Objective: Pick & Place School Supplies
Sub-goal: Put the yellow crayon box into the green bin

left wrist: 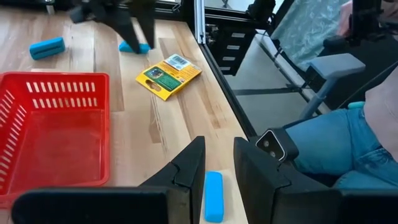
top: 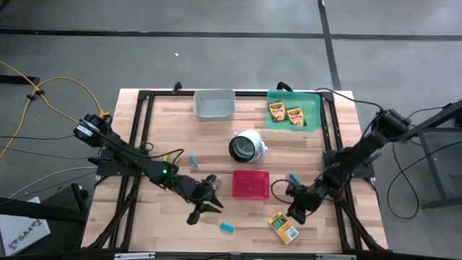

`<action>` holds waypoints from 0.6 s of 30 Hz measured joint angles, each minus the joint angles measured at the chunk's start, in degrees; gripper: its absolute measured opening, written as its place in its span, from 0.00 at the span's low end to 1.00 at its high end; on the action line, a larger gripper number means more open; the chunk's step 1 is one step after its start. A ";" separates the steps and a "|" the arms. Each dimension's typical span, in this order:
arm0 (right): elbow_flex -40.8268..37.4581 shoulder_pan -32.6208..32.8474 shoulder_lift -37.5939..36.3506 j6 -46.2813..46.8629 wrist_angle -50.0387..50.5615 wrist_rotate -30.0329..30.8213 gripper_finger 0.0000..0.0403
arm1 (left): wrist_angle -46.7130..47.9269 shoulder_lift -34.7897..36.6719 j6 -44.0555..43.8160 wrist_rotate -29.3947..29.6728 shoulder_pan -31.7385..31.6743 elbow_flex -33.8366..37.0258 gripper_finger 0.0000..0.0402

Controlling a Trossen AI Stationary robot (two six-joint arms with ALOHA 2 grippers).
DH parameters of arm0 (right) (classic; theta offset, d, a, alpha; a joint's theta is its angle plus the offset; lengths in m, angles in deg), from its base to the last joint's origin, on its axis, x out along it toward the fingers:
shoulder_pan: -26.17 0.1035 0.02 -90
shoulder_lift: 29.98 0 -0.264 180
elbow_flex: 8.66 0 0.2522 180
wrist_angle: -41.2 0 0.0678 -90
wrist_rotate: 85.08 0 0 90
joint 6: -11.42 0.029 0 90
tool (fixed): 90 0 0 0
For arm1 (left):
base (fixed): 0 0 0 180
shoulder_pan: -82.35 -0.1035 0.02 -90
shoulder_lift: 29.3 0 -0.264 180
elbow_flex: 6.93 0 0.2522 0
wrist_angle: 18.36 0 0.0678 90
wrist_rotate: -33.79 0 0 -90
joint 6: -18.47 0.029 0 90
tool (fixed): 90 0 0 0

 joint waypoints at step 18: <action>0.01 2.40 2.97 4.05 -3.29 -0.30 0.48 | 0.05 0.00 0.03 0.11 -0.17 0.00 0.20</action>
